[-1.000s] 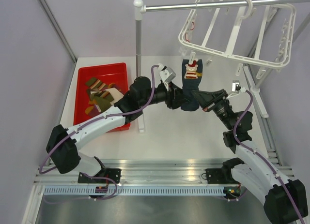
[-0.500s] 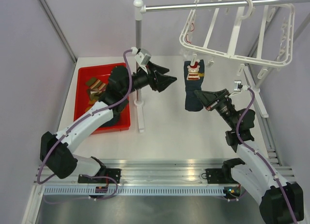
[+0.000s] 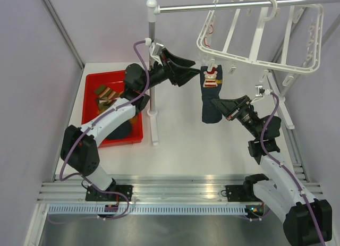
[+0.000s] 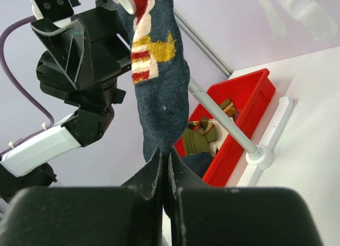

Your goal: Remove the socks clipped to the hanger

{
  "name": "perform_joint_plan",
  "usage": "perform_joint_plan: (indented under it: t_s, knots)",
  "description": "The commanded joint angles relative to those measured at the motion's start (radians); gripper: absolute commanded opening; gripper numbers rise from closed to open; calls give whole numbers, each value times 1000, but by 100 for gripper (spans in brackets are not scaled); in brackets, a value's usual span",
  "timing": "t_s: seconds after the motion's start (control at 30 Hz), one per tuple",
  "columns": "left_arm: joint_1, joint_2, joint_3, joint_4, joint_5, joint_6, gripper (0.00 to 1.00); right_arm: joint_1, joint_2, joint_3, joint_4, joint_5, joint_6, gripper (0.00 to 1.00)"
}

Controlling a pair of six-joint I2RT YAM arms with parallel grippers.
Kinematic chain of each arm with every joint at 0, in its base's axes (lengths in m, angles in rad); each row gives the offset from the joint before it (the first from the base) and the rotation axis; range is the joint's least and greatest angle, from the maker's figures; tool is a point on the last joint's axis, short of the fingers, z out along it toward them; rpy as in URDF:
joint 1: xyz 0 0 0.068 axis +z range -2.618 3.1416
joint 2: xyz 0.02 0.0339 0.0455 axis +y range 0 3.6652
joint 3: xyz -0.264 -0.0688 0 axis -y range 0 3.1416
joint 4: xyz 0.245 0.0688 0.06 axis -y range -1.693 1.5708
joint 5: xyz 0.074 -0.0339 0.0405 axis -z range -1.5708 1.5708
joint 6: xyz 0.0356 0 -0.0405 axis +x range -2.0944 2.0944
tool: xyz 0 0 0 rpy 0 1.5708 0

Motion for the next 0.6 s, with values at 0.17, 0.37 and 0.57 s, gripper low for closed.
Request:
perform_joint_plan:
  t_s: [0.17,0.37,0.57]
  knots:
    - [-57,55,53,188,-70,-57,68,-6,-17,45,-22,-59,9,1]
    - [-77,91,67,248,-116,-49,69,-10,-30,58,-58,-82,3,1]
    - [-117,124,101,228,-170,-5,69,-14,-47,51,-71,-95,0,1]
